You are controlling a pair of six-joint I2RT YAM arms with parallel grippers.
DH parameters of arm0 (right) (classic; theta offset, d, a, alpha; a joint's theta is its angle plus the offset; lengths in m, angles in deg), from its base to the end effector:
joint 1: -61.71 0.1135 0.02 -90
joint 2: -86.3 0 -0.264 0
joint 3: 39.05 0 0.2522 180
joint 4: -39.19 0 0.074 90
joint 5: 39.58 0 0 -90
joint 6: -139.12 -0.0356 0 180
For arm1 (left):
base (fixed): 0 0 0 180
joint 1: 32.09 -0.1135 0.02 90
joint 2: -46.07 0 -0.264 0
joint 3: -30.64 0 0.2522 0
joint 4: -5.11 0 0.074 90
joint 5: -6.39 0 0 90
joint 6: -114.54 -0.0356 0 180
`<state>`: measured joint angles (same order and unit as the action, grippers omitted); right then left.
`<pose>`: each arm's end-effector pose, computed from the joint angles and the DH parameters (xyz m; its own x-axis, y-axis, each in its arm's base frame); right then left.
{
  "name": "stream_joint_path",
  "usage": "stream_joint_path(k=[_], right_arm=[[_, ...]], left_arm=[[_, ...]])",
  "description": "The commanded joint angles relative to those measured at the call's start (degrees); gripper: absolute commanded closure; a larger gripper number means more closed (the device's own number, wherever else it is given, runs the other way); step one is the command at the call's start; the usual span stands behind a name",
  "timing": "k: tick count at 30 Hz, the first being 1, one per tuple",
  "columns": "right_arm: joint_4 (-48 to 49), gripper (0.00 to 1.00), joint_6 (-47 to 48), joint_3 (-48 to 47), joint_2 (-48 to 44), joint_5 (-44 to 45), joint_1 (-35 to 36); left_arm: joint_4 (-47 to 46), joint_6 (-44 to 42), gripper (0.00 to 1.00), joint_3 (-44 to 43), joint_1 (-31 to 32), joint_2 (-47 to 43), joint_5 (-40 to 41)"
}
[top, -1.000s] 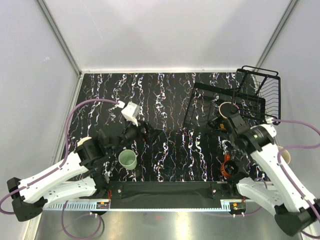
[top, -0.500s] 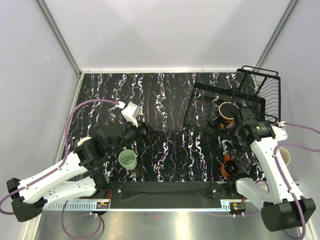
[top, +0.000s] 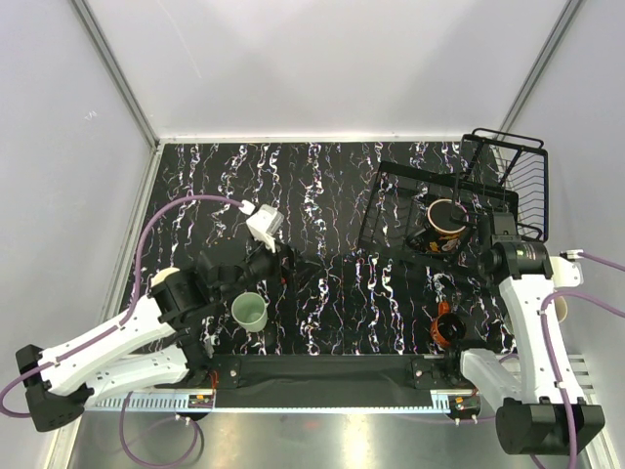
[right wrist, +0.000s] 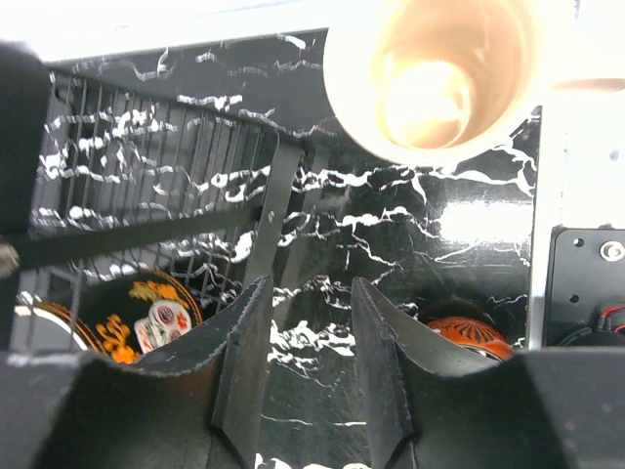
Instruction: Load the cups into the dish rack
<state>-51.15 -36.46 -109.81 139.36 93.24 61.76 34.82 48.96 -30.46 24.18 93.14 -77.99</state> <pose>0.1315 -0.0241 0.3056 0.1280 0.7314 -0.6698 0.9672 0.0574 0.2475 0.1085 -0.1563 0.3384 -0.4572 -0.0562 -0.8876 0.6439 0.6675 -0.3739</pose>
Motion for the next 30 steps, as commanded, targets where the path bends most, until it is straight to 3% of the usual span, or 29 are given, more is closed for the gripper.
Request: stream_joint_path(k=[1,14,18,29,30], right_arm=[[-16.5,0.55,-1.0,-3.1,-0.3,3.1,-2.3],[-16.3,0.52,6.1,-8.0,-0.9,7.9,-10.1],[-16.1,0.39,6.0,-7.4,1.1,8.1,-13.0],[-8.3,0.37,12.2,-3.7,0.6,4.2,-22.1],[-6.4,0.33,14.1,-3.1,0.2,3.8,-23.0]], left_arm=[[-0.6,-1.4,0.14,-1.4,-0.2,0.6,-2.8],[1.9,-0.2,0.14,-3.6,-0.2,2.9,-10.5],[4.3,-1.2,0.14,-5.4,-0.2,3.4,-10.6],[8.8,-2.6,0.14,-7.3,-0.2,2.7,-11.3],[8.8,-2.5,0.14,-7.2,-0.3,2.6,-11.3]])
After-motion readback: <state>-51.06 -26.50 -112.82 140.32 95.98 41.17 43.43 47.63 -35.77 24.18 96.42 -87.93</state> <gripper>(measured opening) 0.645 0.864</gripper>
